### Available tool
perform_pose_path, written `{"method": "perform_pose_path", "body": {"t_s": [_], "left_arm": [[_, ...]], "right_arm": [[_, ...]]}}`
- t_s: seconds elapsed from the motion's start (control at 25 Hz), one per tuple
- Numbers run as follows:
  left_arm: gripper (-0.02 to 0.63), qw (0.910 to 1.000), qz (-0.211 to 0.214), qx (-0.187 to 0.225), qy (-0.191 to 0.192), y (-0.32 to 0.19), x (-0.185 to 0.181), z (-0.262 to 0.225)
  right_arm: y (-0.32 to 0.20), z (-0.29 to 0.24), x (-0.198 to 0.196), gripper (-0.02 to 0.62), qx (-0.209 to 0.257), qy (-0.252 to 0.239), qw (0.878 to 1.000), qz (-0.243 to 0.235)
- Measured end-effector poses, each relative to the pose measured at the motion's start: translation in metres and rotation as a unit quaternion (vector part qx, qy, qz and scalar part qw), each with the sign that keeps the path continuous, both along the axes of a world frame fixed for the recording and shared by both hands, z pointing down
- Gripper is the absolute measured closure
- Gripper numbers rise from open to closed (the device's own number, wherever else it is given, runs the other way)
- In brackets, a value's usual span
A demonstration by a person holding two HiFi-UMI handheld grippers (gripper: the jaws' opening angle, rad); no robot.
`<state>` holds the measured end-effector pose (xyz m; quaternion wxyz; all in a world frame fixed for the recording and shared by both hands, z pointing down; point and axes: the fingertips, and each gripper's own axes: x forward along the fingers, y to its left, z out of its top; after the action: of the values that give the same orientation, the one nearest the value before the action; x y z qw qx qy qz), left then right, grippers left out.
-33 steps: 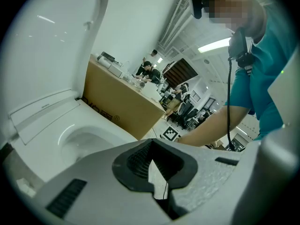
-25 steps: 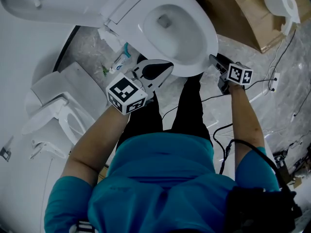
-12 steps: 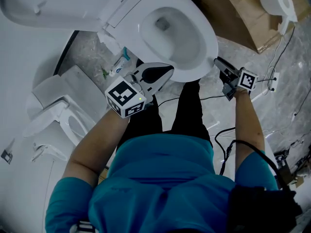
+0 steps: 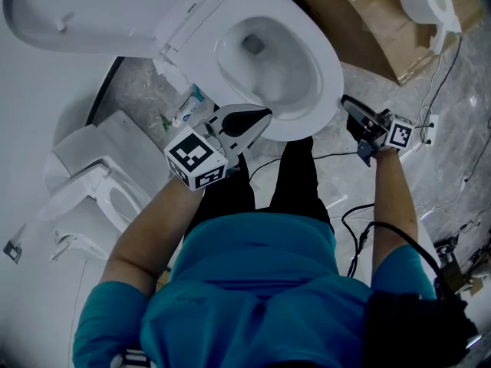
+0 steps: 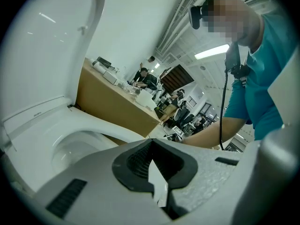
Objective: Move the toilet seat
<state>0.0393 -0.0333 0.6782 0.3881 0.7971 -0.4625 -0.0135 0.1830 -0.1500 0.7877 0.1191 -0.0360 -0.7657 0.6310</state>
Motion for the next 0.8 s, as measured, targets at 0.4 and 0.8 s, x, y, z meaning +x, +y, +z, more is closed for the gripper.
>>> {"method": "perform_pose_path", "body": {"t_s": [0.4,0.8], "left_arm": [[0.603,0.9997,-0.009,0.023,0.001,-0.011,-0.008,-0.034],[0.603,0.9987,-0.014,0.049,-0.001,-0.015,-0.015,-0.07]], "right_arm": [[-0.004,-0.048,-0.019,0.529,0.063,-0.019,0.998,-0.008],[-0.006,-0.068,-0.028,0.56,0.088,-0.019,0.996,0.002]]}}
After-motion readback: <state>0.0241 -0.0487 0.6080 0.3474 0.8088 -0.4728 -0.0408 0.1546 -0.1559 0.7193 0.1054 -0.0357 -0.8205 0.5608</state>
